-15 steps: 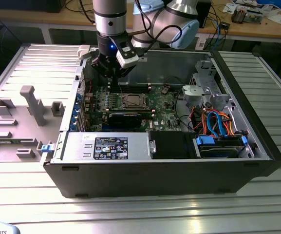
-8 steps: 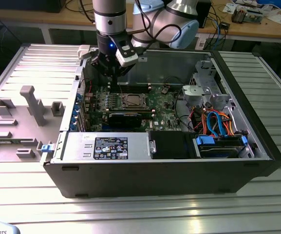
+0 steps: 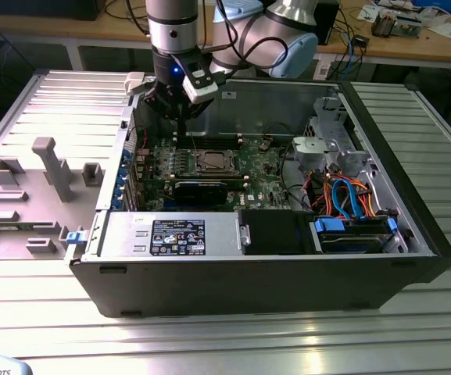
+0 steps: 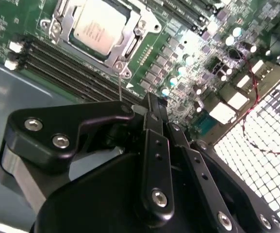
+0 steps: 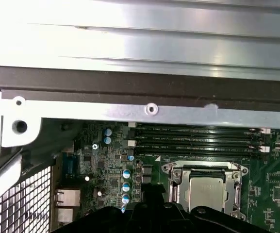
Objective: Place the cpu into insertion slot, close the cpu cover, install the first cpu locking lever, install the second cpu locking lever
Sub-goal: 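Install the first cpu locking lever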
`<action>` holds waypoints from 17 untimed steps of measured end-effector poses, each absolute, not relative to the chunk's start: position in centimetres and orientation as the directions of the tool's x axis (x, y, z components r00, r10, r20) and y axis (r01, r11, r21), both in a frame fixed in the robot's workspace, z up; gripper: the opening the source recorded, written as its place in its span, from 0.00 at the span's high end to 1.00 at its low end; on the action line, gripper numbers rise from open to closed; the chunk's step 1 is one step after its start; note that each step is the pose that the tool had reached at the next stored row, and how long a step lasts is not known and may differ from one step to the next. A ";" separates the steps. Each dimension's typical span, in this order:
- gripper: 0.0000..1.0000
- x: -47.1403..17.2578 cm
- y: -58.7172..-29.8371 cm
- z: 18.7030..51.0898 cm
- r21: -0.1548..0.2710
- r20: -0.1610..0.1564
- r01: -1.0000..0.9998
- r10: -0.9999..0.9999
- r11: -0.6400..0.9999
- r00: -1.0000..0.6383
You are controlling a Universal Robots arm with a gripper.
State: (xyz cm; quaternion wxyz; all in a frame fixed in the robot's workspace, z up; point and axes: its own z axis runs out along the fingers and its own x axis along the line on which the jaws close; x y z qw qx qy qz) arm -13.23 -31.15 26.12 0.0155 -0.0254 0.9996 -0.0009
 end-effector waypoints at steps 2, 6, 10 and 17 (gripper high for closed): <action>0.89 -13.2 -30.9 26.1 -0.002 -0.031 -0.057 -0.057 0.998 -0.998; 0.89 -12.5 -30.9 26.0 -0.003 -0.032 -0.058 -0.058 0.998 -0.998; 0.89 -12.1 -30.8 26.0 -0.004 -0.032 -0.058 -0.059 0.998 -0.998; 0.89 -11.9 -30.8 26.0 -0.004 -0.034 -0.058 -0.059 0.998 -0.998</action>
